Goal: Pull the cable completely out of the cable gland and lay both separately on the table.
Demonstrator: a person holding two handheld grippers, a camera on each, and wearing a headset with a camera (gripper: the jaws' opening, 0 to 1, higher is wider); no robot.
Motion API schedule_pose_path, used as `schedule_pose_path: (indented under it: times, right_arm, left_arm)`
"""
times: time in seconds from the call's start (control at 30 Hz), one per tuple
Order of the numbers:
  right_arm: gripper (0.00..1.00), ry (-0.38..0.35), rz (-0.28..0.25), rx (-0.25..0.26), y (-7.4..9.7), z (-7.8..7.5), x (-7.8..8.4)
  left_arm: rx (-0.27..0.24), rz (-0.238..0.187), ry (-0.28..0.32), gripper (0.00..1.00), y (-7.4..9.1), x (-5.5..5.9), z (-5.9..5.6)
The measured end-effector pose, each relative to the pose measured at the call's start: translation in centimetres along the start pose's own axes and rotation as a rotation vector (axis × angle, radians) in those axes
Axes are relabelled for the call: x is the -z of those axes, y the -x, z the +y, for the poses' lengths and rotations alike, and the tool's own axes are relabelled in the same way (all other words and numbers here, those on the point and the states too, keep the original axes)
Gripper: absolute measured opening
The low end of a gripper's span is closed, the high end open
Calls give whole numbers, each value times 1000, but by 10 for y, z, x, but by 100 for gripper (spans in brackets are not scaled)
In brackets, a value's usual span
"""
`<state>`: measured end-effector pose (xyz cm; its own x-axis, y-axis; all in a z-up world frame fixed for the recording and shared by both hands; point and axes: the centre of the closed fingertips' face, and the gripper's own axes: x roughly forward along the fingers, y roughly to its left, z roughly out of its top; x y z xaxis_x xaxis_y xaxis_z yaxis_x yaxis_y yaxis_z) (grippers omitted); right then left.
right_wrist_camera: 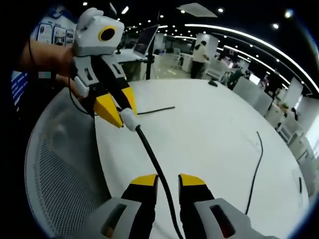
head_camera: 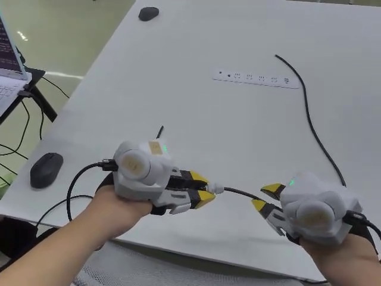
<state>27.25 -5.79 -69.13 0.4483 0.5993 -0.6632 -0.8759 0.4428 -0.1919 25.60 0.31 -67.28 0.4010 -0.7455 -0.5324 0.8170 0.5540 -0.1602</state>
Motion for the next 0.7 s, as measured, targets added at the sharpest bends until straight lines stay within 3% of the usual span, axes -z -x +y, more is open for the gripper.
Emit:
schedule_pose_path:
  times: [0.13, 0.33, 0.7]
  right_arm:
    - [14, 97, -27, -10, -3, 10, -22]
    - [11, 169, -21, -24, -8, 21, -29]
    - [1, 201, -33, -31, -9, 24, -34]
  left_arm:
    - [3, 3, -7, 15, -1, 0, -1]
    - [6, 5, -14, 15, -3, -2, -1]
    - [4, 13, -26, 15, -5, -4, -3]
